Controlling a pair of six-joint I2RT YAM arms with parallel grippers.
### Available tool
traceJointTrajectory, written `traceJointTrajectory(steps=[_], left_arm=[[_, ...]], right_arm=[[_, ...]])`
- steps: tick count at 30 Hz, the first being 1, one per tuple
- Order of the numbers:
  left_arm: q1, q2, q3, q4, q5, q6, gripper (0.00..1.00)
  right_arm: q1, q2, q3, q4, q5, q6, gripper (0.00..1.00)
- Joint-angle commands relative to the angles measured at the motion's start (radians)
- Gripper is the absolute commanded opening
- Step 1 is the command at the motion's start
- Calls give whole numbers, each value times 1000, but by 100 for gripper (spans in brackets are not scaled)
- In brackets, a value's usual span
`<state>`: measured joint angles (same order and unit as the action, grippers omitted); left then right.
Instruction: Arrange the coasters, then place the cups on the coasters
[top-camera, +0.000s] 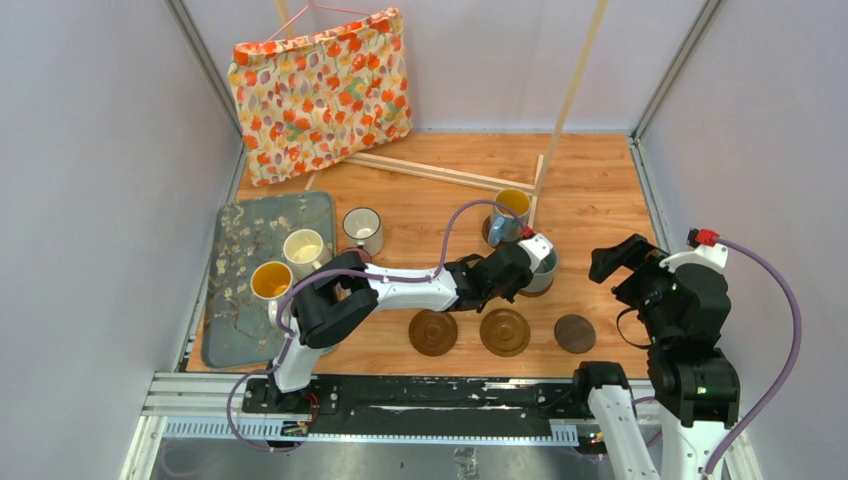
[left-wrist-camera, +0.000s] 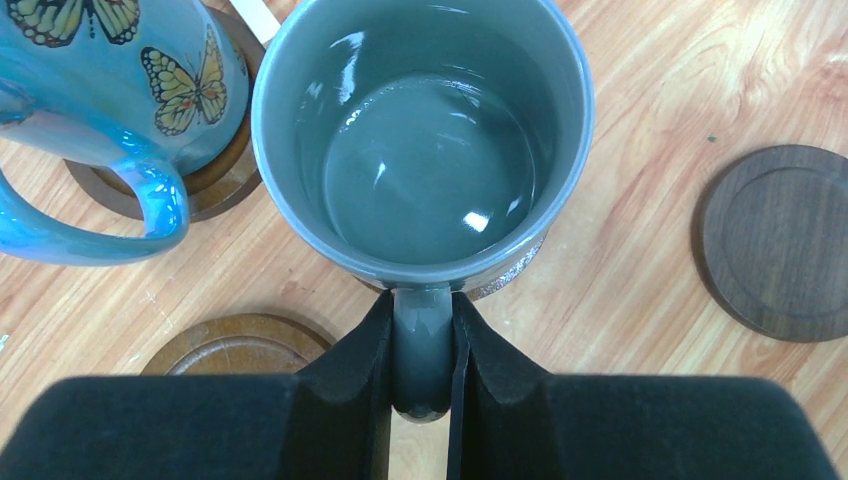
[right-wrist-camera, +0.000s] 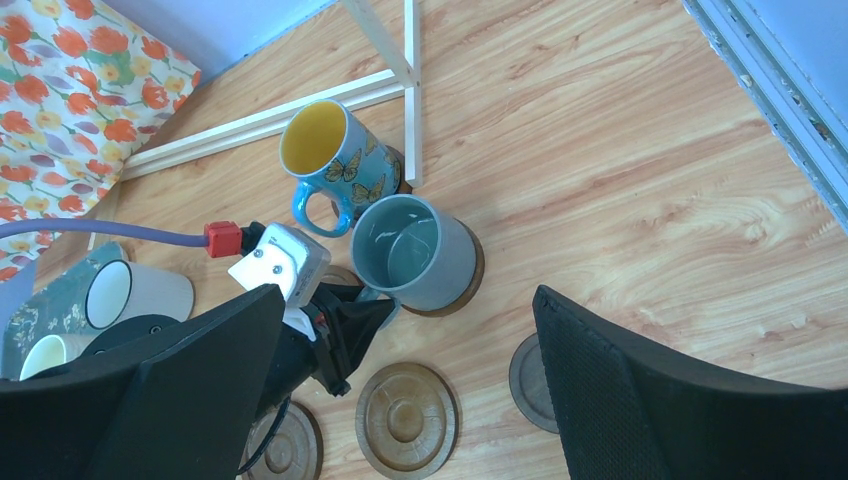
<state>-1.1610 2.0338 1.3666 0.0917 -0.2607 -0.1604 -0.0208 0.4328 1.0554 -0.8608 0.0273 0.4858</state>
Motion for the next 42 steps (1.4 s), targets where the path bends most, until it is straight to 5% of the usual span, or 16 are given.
traceJointTrajectory(steps=[1, 7, 11, 21, 29, 42], left_arm=[[-5, -36, -10, 77, 38, -5, 0], [-5, -44, -23, 74, 22, -5, 0], [-5, -36, -20, 69, 14, -4, 12], [-5, -93, -12, 32, -10, -3, 61], [-5, -215, -62, -30, -40, -27, 84], [40, -529, -260, -331, -409, -266, 96]], right_arm=[[15, -6, -12, 5, -3, -2, 100], [16, -6, -18, 12, -8, -1, 100], [15, -6, -18, 12, -10, -3, 100], [16, -7, -26, 19, -3, -3, 100], [15, 7, -30, 22, -54, 0, 100], [15, 180, -22, 36, -189, -61, 100]])
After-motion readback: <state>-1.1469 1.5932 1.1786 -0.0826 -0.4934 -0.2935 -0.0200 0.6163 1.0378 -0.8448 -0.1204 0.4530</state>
